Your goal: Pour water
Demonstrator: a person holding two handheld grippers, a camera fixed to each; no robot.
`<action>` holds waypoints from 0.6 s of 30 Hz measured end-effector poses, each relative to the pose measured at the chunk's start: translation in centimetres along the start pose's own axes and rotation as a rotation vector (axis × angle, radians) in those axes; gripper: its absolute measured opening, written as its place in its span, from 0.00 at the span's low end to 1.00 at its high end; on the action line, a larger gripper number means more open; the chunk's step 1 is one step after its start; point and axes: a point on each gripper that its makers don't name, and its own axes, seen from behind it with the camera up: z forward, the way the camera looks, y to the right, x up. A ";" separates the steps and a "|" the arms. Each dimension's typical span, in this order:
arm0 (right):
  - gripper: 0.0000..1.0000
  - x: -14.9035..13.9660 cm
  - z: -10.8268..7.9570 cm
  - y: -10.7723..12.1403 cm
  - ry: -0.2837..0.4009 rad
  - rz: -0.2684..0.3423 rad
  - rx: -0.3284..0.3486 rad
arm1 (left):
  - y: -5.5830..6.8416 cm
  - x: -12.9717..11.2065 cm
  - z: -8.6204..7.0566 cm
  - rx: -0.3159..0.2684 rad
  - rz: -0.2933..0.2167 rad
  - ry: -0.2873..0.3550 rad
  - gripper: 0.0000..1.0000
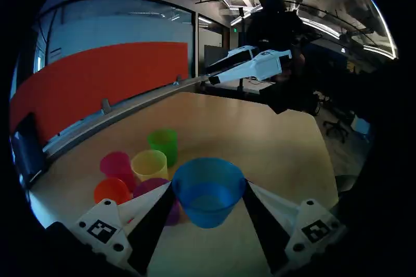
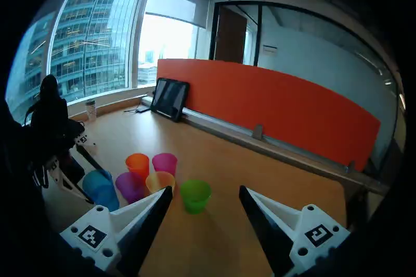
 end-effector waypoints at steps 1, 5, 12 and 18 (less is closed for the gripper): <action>0.99 -0.1 0.1 -0.1 -0.001 0.000 0.002 | -0.1 0.2 -0.2 0.003 0.001 0.003 0.88; 0.99 -0.4 0.4 -0.3 -0.006 0.001 0.008 | -0.6 0.8 -0.7 0.015 0.008 0.013 0.88; 1.00 -0.9 0.9 -0.4 -0.015 0.005 0.016 | -1.8 2.3 -1.9 0.046 0.018 0.043 0.88; 1.00 -1.3 1.2 -0.5 -0.021 0.009 0.020 | -2.9 3.6 -3.2 0.062 0.001 0.074 0.88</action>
